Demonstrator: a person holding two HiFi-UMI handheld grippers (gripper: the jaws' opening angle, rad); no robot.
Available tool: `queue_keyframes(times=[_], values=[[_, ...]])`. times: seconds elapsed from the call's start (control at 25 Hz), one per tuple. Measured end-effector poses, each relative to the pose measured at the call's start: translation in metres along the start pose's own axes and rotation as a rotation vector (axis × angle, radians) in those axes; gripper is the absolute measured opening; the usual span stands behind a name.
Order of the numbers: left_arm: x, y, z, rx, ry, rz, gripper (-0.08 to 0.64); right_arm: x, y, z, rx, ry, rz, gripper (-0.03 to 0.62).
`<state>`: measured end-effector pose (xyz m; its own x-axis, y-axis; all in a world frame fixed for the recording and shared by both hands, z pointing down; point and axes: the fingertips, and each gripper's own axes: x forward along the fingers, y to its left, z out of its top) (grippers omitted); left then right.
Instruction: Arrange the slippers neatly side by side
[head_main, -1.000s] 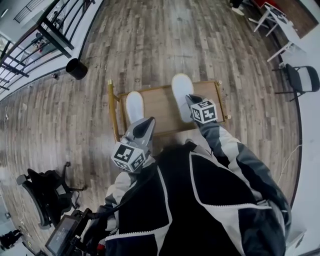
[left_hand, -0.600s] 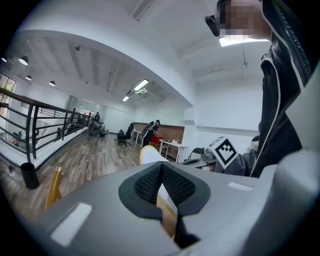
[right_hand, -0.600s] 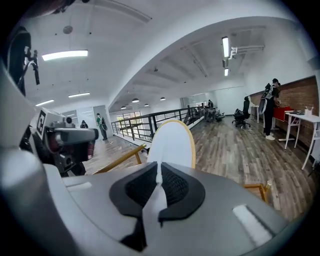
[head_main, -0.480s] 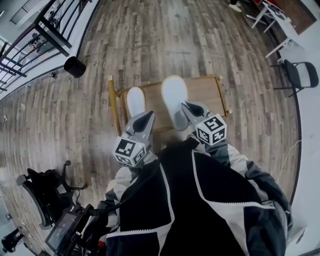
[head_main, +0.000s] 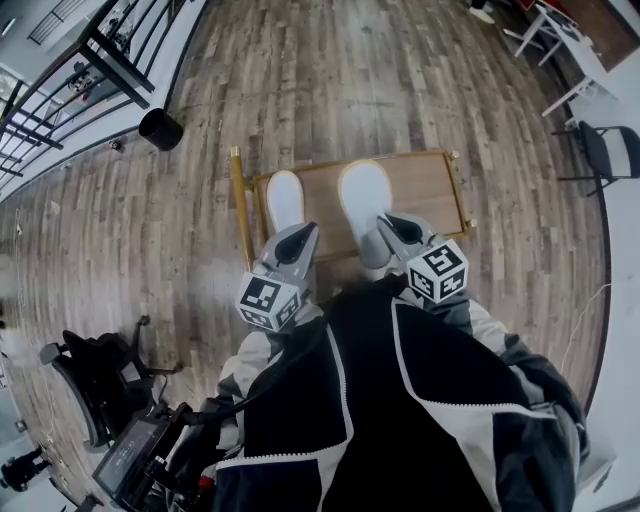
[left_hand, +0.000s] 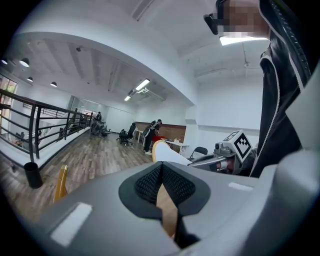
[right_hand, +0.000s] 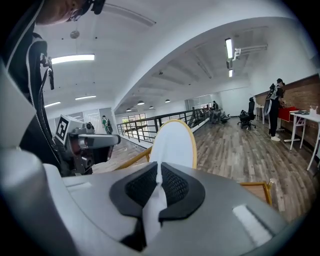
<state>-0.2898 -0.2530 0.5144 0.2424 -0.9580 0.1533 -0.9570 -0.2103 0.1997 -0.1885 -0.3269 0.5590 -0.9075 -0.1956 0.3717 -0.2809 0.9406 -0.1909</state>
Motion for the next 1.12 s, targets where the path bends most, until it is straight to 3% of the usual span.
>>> queue_keyframes(times=[0.44, 0.6, 0.8, 1.12], values=[[-0.022, 0.005, -0.012, -0.023, 0.033, 0.046, 0.018, 0.065, 0.007, -0.025, 0.011, 0.068, 0.064, 0.025], [-0.03, 0.013, -0.013, -0.045, 0.035, 0.073, 0.018, 0.102, -0.003, -0.042, 0.054, 0.122, 0.048, 0.025], [-0.038, 0.02, -0.017, -0.082, 0.036, 0.087, 0.018, 0.148, -0.015, -0.075, 0.175, 0.203, 0.015, 0.025], [-0.043, 0.017, -0.024, -0.081, 0.058, 0.09, 0.018, 0.198, -0.03, -0.115, 0.197, 0.322, -0.051, 0.025]])
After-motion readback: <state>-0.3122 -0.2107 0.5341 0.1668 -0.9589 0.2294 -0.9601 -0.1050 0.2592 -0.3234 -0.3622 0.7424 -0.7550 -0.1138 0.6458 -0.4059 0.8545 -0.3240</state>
